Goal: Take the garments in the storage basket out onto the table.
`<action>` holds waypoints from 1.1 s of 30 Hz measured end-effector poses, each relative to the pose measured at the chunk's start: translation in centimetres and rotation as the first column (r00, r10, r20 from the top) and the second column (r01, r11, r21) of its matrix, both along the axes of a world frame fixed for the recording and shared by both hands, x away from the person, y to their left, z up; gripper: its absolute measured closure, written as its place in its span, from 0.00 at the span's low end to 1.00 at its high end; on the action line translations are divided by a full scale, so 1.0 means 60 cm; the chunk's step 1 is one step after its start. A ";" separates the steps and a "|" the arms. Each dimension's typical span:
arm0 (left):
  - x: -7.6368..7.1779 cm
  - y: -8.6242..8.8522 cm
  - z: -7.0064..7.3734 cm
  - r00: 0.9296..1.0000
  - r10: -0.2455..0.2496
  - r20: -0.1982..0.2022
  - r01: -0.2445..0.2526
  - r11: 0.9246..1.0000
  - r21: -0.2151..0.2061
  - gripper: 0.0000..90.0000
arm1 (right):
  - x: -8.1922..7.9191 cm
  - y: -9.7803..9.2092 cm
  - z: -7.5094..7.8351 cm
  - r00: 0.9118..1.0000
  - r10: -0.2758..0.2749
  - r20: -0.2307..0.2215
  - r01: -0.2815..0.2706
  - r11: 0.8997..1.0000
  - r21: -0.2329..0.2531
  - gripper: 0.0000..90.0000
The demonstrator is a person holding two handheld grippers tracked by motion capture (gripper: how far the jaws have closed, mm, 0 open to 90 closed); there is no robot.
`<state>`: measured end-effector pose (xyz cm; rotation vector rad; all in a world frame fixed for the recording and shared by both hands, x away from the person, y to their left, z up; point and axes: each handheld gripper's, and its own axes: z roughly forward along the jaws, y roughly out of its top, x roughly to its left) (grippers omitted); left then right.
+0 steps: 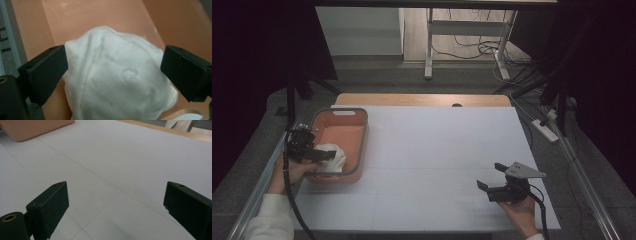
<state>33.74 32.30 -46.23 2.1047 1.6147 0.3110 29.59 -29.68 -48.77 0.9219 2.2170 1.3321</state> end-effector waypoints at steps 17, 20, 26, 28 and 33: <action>0.014 -0.011 -0.007 0.995 -0.037 -0.093 0.041 0.998 0.043 0.05 | 0.001 0.000 -0.002 1.000 -0.005 -0.006 0.005 1.000 -0.002 0.07; 0.015 -0.012 -0.008 0.993 -0.045 -0.109 0.051 0.997 0.051 0.05 | 0.001 0.000 -0.002 1.000 -0.005 -0.006 0.005 1.000 0.000 0.07; 0.018 -0.023 -0.011 0.989 -0.053 -0.138 0.066 0.994 0.088 0.05 | 0.002 0.000 -0.003 1.000 -0.009 -0.010 0.009 1.000 -0.004 0.07; 0.020 -0.026 -0.011 0.988 -0.048 -0.146 0.063 0.993 0.102 0.05 | 0.003 0.000 -0.003 1.000 -0.009 -0.011 0.009 1.000 -0.006 0.07; 0.022 -0.031 -0.014 0.986 -0.029 -0.162 0.049 0.991 0.126 0.07 | 0.003 0.001 -0.002 1.000 -0.010 -0.011 0.010 1.000 -0.007 0.07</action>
